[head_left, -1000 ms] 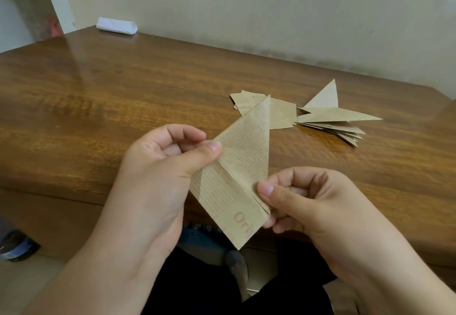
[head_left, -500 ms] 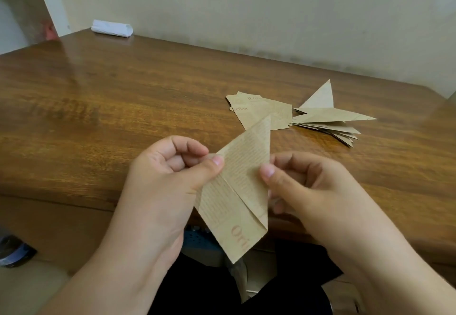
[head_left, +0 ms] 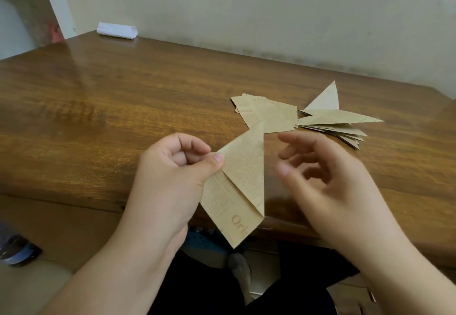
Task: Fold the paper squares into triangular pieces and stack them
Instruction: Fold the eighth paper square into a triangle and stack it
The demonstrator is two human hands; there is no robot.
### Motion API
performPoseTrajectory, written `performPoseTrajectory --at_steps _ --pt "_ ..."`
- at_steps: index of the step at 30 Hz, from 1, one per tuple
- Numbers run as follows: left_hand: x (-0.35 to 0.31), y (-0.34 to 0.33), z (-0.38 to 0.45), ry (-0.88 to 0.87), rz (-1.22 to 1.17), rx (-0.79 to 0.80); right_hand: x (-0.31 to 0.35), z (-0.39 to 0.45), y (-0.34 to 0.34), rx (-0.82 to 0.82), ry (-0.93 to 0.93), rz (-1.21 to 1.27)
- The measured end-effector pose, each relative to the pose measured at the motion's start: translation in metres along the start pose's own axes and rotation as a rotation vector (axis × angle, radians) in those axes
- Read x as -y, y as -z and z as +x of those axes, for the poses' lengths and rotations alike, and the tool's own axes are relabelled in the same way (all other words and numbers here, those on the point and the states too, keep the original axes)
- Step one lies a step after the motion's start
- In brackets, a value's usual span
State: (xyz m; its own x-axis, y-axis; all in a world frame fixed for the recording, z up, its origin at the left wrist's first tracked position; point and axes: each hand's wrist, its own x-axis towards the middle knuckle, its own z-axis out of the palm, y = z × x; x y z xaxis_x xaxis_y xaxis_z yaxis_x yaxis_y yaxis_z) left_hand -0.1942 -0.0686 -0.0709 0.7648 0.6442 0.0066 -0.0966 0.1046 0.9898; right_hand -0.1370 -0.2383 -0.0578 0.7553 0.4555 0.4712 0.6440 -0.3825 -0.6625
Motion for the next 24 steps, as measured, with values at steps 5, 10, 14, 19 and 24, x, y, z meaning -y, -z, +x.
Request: performPoseTrajectory --at_steps 5,10,14,19,24 --pt "0.006 -0.007 0.007 -0.072 0.053 -0.047 -0.010 -0.028 -0.011 0.110 0.376 -0.401" --pt "0.009 -0.006 0.004 -0.200 0.274 -0.020 -0.017 -0.027 -0.021 0.009 0.440 -0.411" --pt "0.004 0.011 -0.001 -0.541 0.727 0.056 -0.024 -0.023 -0.018 0.069 0.466 -0.469" --pt "0.013 0.028 -0.006 -0.814 0.914 0.497 -0.026 -0.022 -0.018 0.123 0.421 -0.429" --pt "0.020 0.040 -0.003 -0.690 1.019 0.642 -0.031 -0.035 -0.018 0.112 0.344 -0.321"
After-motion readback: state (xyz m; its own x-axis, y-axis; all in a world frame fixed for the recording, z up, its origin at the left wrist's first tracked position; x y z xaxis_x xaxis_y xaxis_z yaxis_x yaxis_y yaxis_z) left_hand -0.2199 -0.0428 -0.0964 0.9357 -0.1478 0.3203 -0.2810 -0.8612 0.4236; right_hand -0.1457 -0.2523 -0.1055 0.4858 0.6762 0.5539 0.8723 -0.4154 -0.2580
